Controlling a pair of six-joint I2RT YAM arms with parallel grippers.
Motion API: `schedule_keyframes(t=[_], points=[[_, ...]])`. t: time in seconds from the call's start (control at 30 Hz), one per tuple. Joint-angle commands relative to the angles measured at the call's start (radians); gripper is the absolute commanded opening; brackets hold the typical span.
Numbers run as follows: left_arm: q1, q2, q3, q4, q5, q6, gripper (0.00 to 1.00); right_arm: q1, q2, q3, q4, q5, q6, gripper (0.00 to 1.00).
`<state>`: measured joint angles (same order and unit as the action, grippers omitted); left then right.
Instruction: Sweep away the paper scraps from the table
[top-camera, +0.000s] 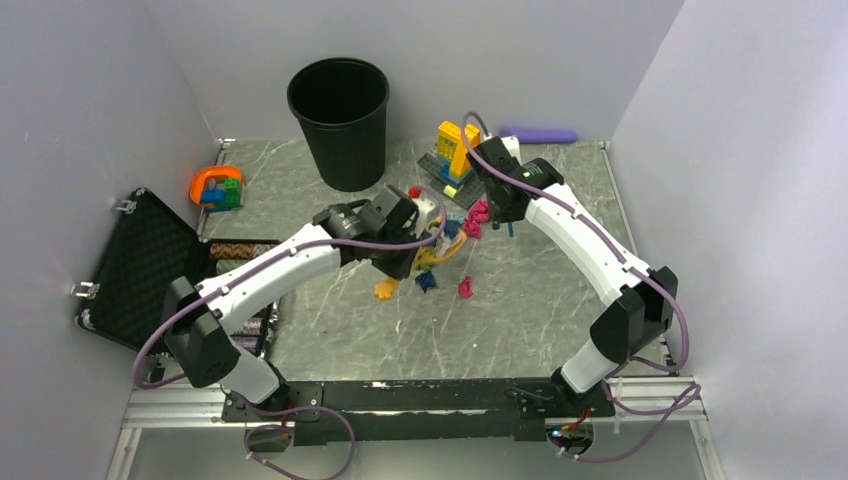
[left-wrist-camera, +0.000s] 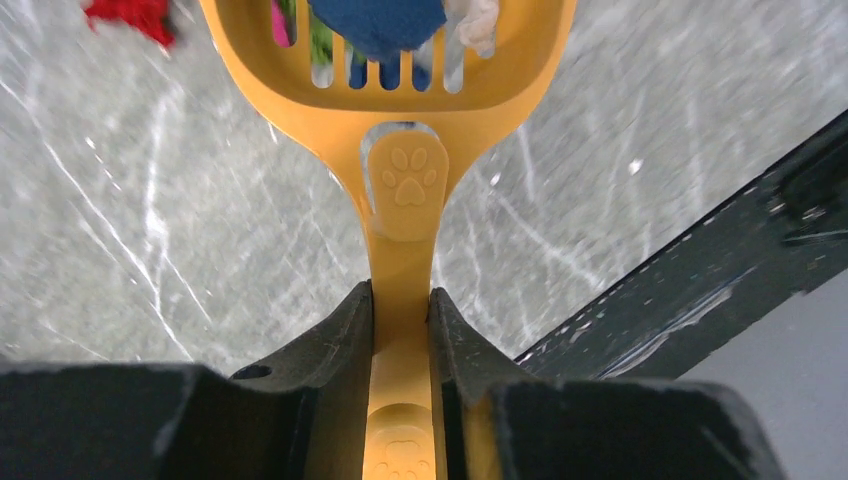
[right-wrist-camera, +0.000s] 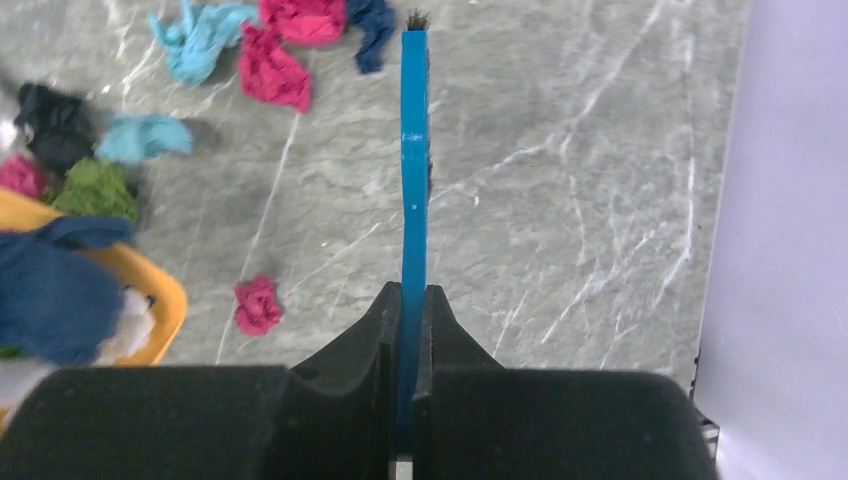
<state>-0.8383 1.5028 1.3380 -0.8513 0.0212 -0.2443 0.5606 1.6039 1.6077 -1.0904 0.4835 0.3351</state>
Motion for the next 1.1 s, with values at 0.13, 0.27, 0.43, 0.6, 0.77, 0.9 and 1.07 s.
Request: schedule_keyframes(t=[0.13,0.27,0.43,0.6,0.77,0.9,1.07], points=[[0.079,0.031,0.282,-0.101,0.005,0.000,0.18,-0.023,-0.079,-0.031,0.029,0.164,0.156,0.00],[0.137,0.060,0.387,-0.143,0.018,0.013,0.18,-0.024,-0.081,-0.035,0.029,0.155,0.159,0.00],[0.238,0.104,0.514,-0.173,0.065,0.009,0.18,-0.025,-0.079,-0.013,0.000,0.106,0.160,0.00],[0.348,0.175,0.626,-0.156,0.122,-0.014,0.18,-0.024,-0.093,-0.040,0.004,0.059,0.148,0.00],[0.461,0.258,0.741,-0.120,0.187,-0.045,0.17,-0.025,-0.081,-0.050,-0.008,0.034,0.138,0.00],[0.551,0.321,0.807,-0.069,0.253,-0.095,0.17,-0.024,-0.076,-0.058,0.011,0.014,0.123,0.00],[0.672,0.381,0.839,0.082,0.445,-0.261,0.16,-0.024,-0.062,-0.052,0.045,-0.014,0.082,0.00]])
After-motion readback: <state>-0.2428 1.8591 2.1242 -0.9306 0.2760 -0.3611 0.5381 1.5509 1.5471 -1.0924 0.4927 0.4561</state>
